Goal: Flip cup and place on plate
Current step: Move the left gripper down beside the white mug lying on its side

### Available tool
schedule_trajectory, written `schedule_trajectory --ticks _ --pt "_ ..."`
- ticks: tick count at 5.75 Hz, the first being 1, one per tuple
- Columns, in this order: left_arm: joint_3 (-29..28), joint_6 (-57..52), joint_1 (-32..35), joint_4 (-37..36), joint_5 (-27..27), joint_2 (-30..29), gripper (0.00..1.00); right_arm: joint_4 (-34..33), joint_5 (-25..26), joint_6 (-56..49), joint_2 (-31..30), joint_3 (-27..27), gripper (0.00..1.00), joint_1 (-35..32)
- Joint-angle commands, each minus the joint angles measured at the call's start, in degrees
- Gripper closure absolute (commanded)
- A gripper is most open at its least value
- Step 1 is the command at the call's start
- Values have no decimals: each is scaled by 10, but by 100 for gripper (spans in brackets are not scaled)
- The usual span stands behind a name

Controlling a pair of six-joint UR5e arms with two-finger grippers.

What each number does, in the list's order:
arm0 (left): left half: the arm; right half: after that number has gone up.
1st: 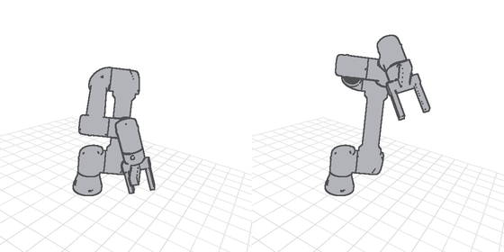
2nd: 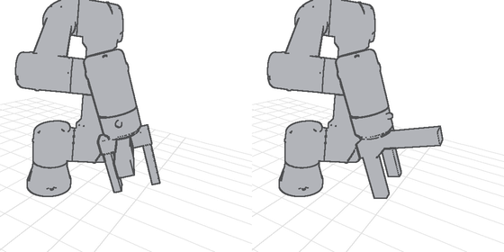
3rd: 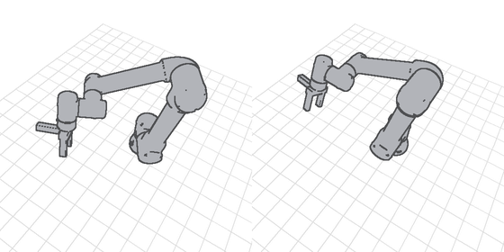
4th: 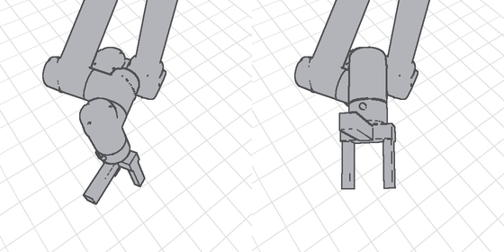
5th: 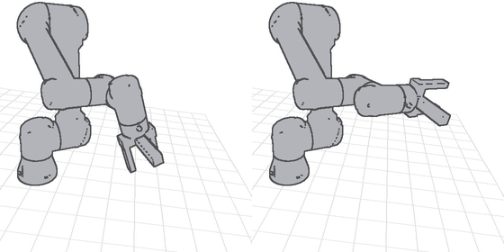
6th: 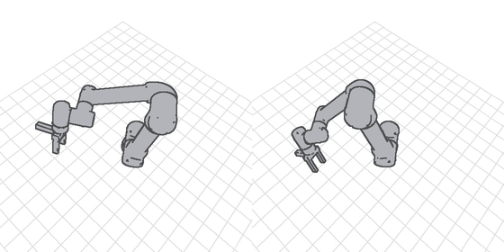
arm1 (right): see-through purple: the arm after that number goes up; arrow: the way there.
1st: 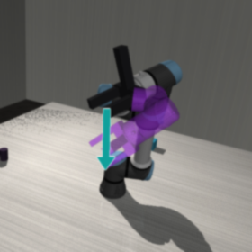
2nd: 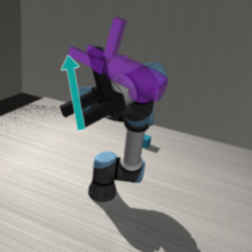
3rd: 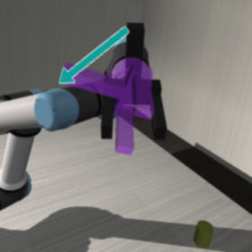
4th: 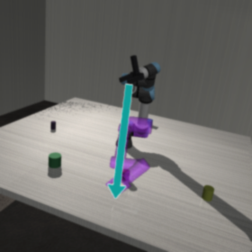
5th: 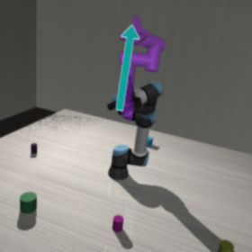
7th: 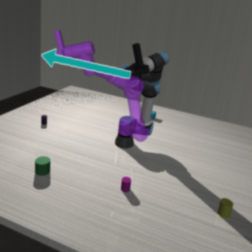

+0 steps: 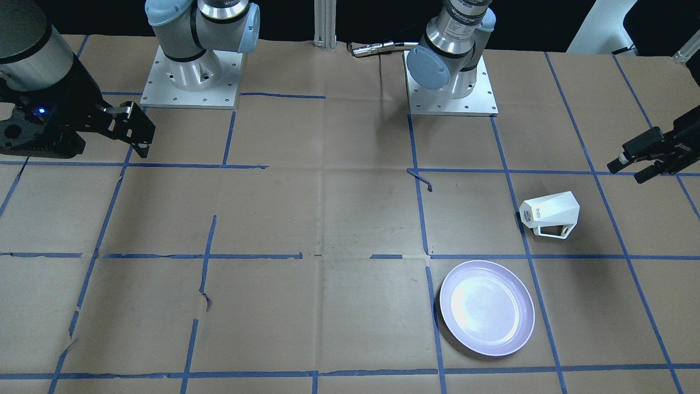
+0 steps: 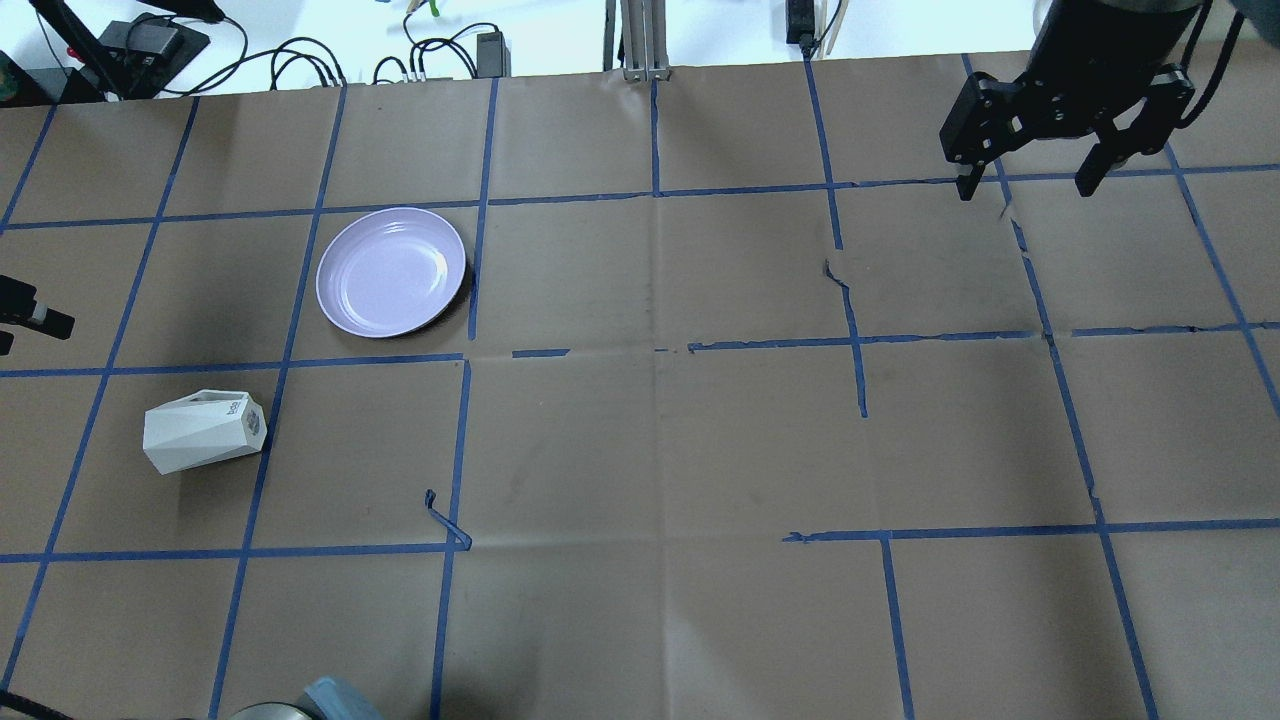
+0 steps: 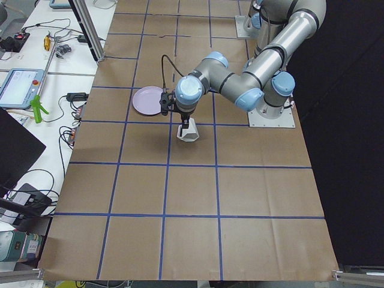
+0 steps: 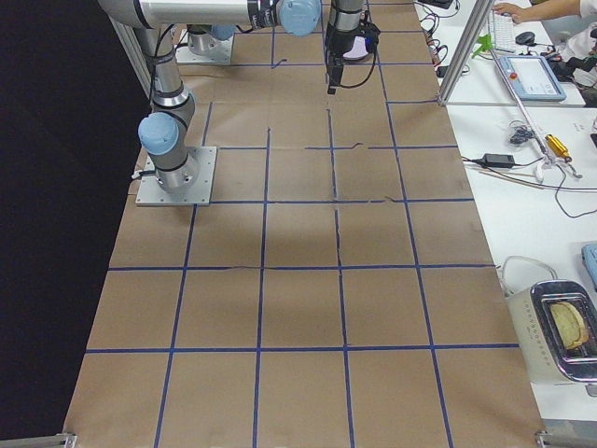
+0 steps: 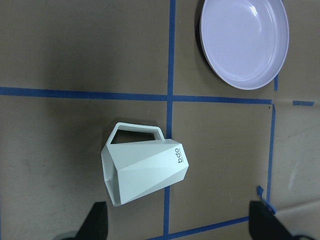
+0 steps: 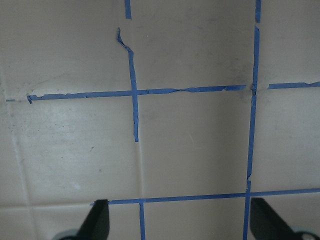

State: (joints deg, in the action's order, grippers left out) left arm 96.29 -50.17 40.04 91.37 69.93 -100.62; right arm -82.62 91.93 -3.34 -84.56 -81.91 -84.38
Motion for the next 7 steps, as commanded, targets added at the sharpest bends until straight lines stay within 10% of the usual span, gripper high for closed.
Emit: schedule_trajectory --ticks 1,6,7 --pt "2 -74 -35 6 -43 -75 1 0 0 0 0 0 0 0" --pt "4 -202 -56 121 -117 -200 2 0 0 0 0 0 0 0" --pt "4 -215 -56 160 -117 -207 16 0 0 0 0 0 0 0"
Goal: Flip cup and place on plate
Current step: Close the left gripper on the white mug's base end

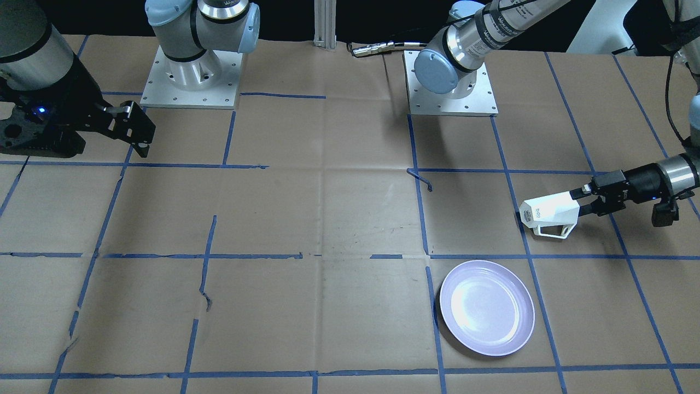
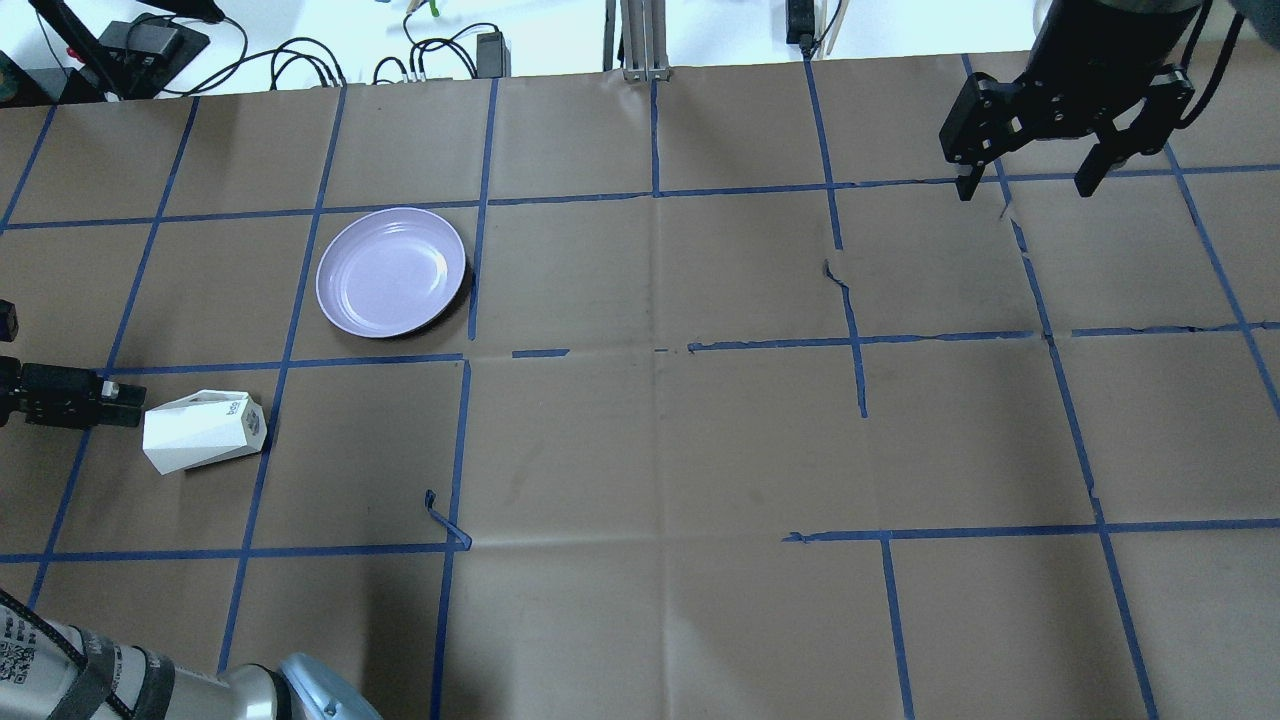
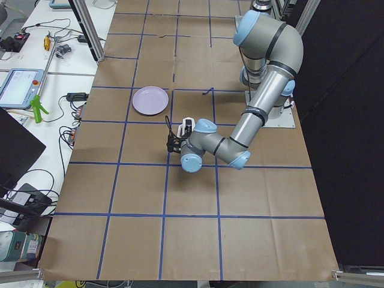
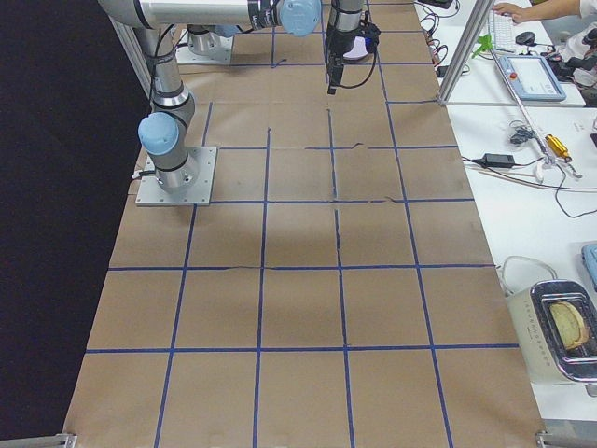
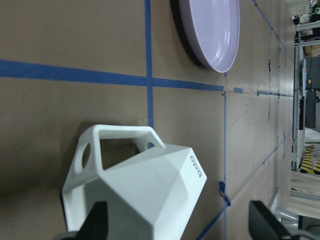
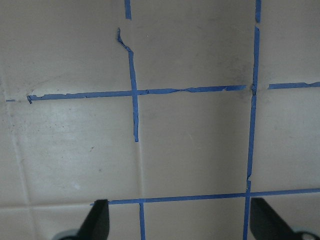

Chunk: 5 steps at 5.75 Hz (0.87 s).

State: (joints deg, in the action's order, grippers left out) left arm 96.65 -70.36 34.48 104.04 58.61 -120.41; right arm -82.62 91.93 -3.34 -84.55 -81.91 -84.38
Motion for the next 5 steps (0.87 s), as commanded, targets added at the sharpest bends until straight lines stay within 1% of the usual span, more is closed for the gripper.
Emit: schedule_trajectory --ticks 1,2,3,4,5 --pt "0 -13 0 38 -4 -18 46 0 0 0 0 0 0 0" --pt "-1 -11 0 46 -10 -17 75 0 0 0 0 0 0 0" --pt "-14 -6 1 46 -10 -13 95 0 0 0 0 0 0 0" --pt "-21 -3 5 43 -14 0 100 0 0 0 0 0 0 0" --pt "-38 20 11 43 -29 28 100 0 0 0 0 0 0 0"
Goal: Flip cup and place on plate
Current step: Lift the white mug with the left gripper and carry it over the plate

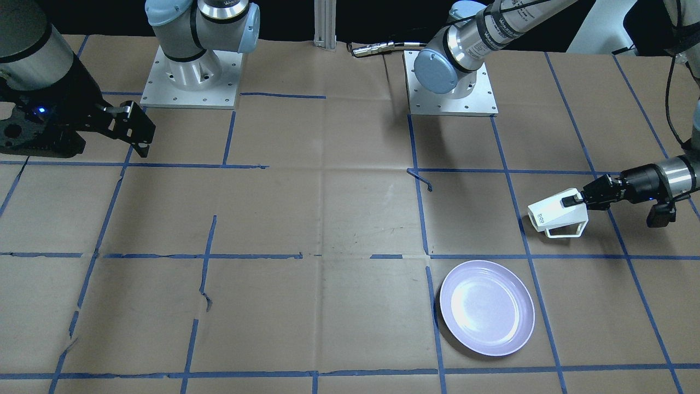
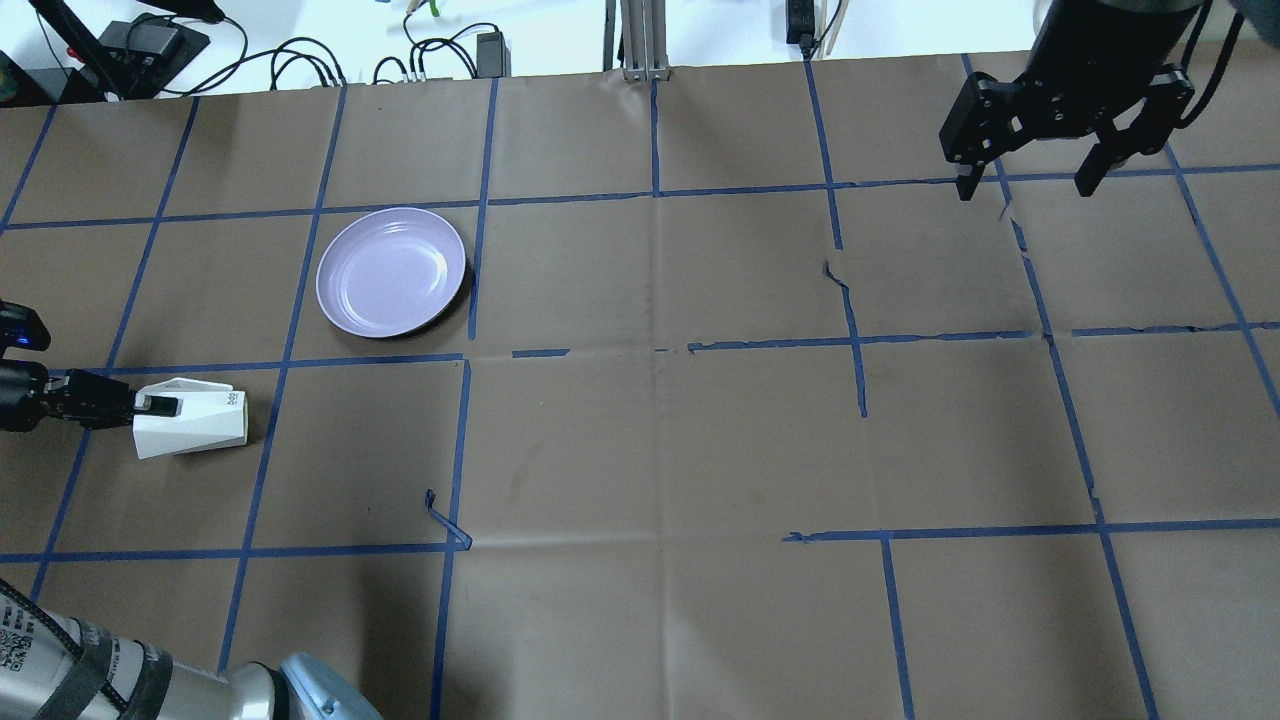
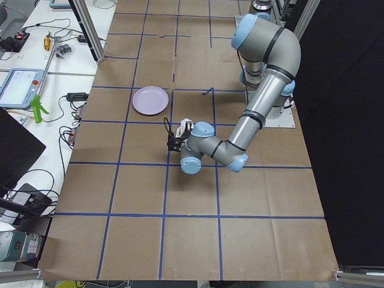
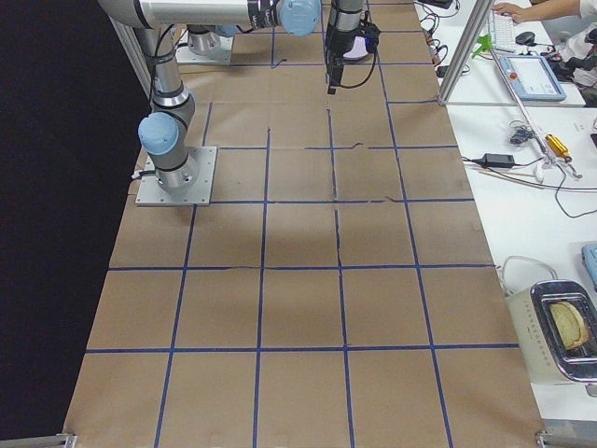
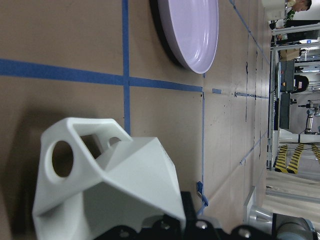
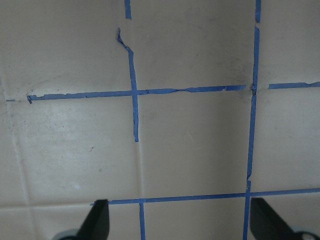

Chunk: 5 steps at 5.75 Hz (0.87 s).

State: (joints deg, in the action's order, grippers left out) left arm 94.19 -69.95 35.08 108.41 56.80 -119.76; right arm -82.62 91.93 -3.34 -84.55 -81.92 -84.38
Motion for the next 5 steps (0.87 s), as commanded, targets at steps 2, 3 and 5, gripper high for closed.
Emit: schedule_trajectory --ticks 2,3,5 --pt "-49 75 77 -7 -6 101 99 0 0 0 0 0 0 0" --pt "-55 125 134 -38 20 142 98 0 0 0 0 0 0 0" --pt "-52 280 289 -192 86 154 98 0 0 0 0 0 0 0"
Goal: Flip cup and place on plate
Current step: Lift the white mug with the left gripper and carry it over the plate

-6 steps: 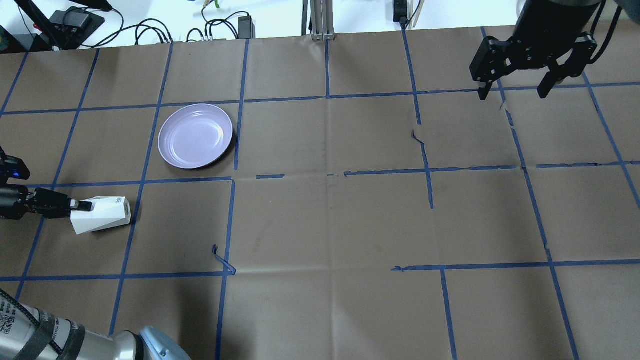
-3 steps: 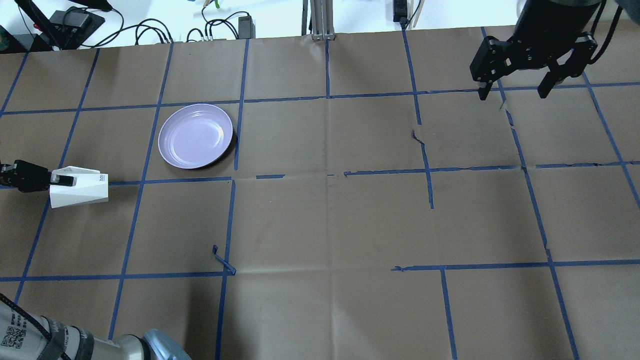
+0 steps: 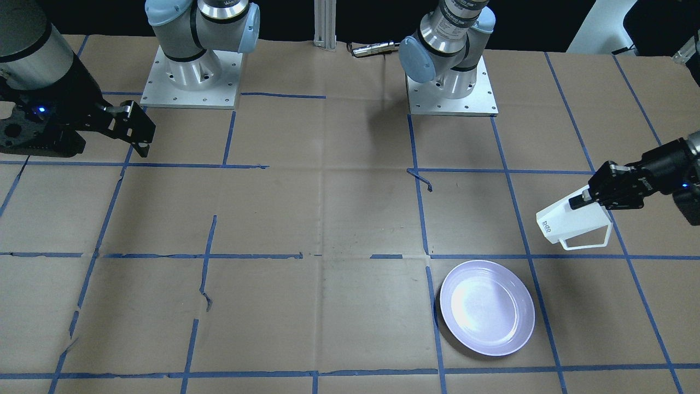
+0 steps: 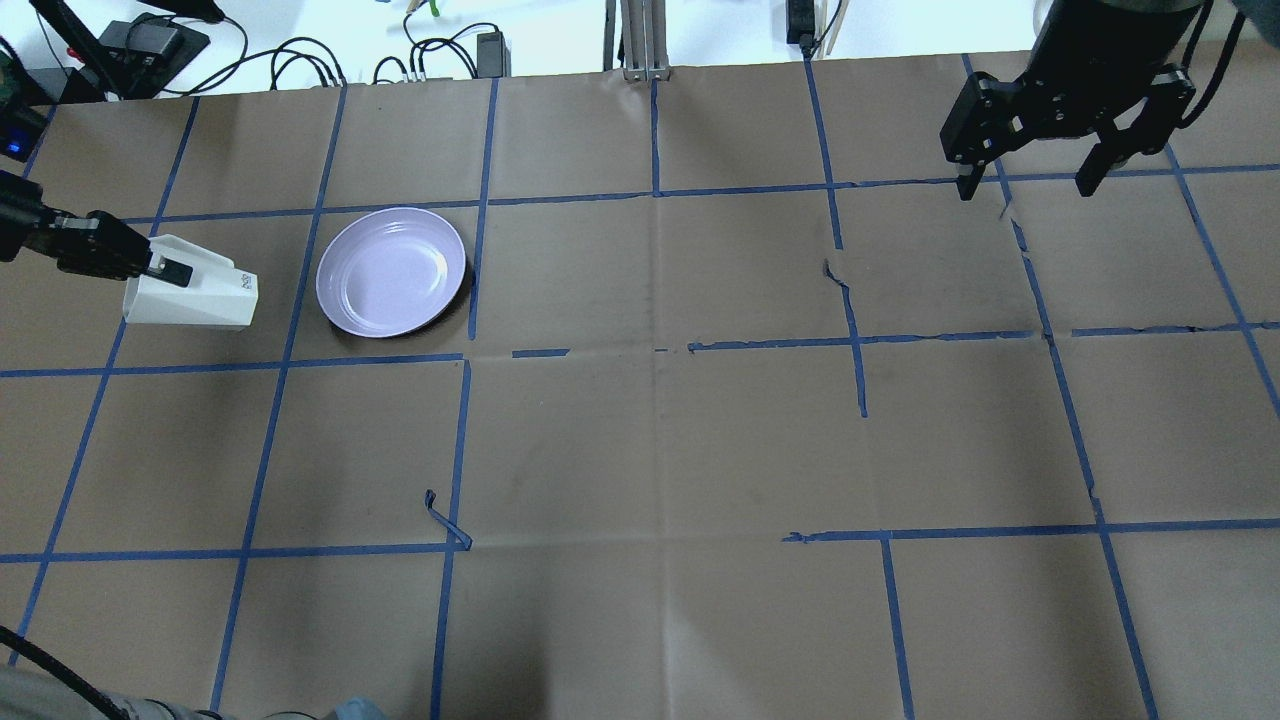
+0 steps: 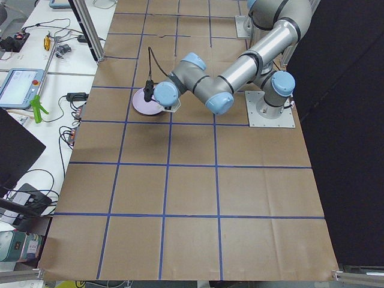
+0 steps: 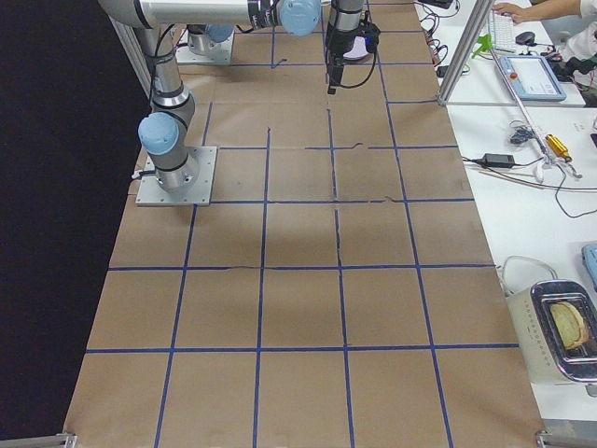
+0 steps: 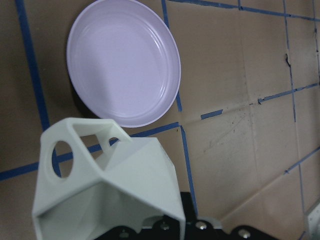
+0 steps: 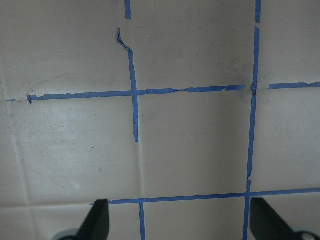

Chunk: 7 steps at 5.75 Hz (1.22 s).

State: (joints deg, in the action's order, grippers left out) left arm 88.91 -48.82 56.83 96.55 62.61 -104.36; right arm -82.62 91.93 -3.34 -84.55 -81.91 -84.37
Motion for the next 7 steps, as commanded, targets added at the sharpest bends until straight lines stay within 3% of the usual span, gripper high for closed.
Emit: schedule_trajectory --ticks 1,2,4,5,7 --pt "11 133 142 -176 87 -24 98 0 0 0 0 0 0 0" --pt "9 138 200 -221 176 -45 98 0 0 0 0 0 0 0" --pt "11 137 238 -267 221 -96 96 0 0 0 0 0 0 0" --pt "13 135 251 -270 273 -111 96 0 0 0 0 0 0 0" --pt "14 137 265 -272 274 -120 94 0 0 0 0 0 0 0"
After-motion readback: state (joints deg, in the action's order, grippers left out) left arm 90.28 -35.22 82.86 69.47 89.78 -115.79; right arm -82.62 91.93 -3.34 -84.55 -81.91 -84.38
